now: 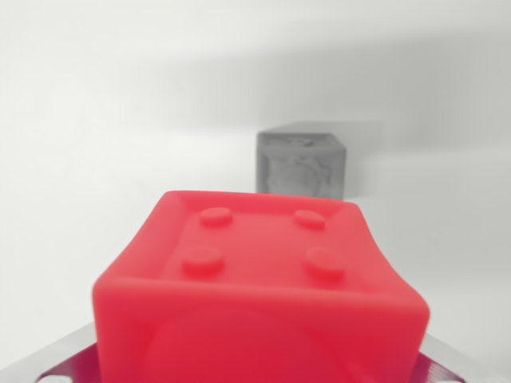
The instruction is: Destack cube
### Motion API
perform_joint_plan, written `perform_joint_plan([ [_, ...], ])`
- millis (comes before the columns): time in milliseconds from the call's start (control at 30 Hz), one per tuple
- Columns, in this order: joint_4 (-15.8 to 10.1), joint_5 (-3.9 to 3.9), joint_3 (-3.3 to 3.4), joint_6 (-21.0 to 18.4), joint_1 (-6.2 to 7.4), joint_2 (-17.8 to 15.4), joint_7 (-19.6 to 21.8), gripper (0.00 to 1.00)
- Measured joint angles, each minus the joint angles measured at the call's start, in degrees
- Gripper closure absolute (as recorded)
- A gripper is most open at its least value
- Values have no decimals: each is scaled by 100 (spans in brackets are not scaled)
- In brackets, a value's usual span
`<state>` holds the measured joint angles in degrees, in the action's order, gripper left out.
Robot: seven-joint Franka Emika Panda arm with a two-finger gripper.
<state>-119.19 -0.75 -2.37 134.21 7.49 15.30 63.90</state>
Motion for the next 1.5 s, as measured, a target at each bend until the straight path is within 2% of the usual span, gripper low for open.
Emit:
perform_joint_plan([
  [1500,1143,-28,17,113,533,1250,1207,100],
])
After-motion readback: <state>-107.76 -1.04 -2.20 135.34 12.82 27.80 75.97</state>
